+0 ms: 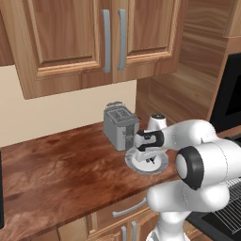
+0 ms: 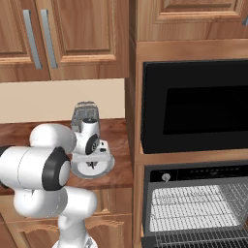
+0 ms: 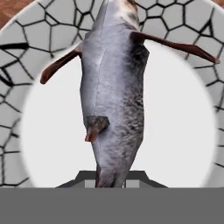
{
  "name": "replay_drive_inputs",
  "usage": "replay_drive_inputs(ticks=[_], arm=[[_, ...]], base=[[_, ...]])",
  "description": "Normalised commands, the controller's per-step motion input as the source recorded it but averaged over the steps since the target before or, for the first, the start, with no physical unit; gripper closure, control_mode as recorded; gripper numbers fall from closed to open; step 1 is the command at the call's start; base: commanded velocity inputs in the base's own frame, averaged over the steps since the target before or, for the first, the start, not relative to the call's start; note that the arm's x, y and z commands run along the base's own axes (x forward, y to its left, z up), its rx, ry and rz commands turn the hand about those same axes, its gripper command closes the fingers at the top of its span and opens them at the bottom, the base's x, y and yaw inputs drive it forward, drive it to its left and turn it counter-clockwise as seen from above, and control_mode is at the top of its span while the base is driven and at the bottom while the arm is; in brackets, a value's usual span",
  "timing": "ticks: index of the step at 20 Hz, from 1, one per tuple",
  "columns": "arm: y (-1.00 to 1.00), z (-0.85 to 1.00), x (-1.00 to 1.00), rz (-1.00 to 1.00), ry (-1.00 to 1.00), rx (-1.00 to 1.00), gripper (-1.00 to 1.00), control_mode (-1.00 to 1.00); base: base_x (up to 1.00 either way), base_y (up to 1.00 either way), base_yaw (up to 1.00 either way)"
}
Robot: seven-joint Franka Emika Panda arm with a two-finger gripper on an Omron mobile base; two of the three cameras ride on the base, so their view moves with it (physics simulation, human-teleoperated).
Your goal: Take the fish from the oven and place it on the plate on the counter.
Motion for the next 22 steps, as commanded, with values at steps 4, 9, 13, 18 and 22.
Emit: replay_drive_inputs(ticks=[4,9,13,18,22], arm=[[0.01,0.0,0.0,0.0,0.0,0.0,1.0,-1.0],[0.0,0.0,0.0,0.0,0.0,0.0,-1.0,-1.0],[0.0,0.0,0.0,0.0,0.0,0.0,-1.0,-1.0],[0.0,0.0,0.0,0.0,0.0,0.0,-1.0,-1.0],[-0.02,0.0,0.0,0.0,0.0,0.0,-1.0,-1.0]], base=[[0.0,0.0,0.0],[0.0,0.0,0.0],[0.0,0.0,0.0],[0.0,0.0,0.0],[0.0,0.0,0.0]])
